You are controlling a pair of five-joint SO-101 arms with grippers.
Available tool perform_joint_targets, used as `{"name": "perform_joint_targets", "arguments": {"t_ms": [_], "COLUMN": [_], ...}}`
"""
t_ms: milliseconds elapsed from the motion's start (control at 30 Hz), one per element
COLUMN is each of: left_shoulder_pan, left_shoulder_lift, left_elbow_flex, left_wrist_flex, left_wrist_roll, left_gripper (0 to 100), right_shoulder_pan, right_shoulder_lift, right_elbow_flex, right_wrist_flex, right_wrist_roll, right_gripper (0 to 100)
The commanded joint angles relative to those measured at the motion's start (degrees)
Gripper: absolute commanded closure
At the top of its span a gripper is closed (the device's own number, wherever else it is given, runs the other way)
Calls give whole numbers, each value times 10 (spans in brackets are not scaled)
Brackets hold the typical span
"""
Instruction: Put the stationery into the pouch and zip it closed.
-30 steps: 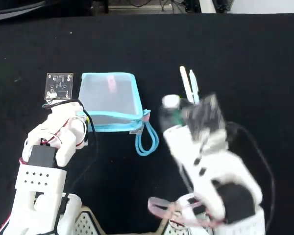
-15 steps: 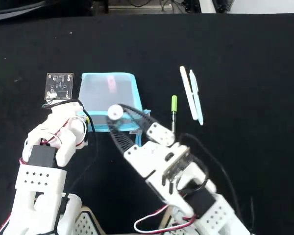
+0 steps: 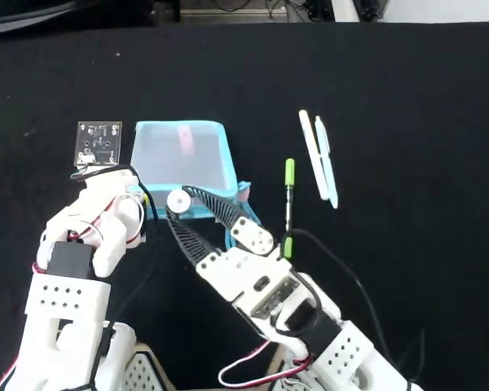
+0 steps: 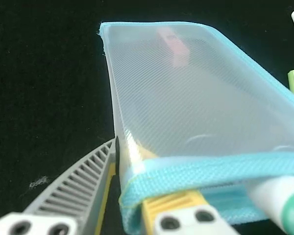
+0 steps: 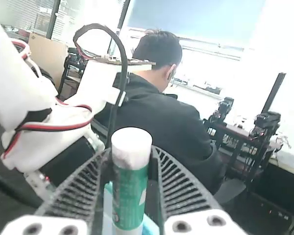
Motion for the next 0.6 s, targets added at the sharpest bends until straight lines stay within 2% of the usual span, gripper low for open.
{"name": "perform_joint_targets", "arguments": {"t_ms": [0,133,333,567], "left_shoulder_pan": [1,0,-2,-2], "left_shoulder_lift": [3,3,3,4], "left_elbow_flex": [-4,-4,-4,-4], "left_wrist_flex": [-8,-8,-8,-8], "left_wrist_roll": [5,5,5,5], "left_gripper": [970,970,970,970], "right_shoulder_pan": [11,11,52,52], "right_shoulder_lift": [24,78,202,277], "right_elbow_flex": [-1,-1,-31,-47], "right_wrist_flex": [-45,-90,-159,-164], "right_wrist_roll": [15,15,11,13], "right_gripper": [987,987,987,983]}}
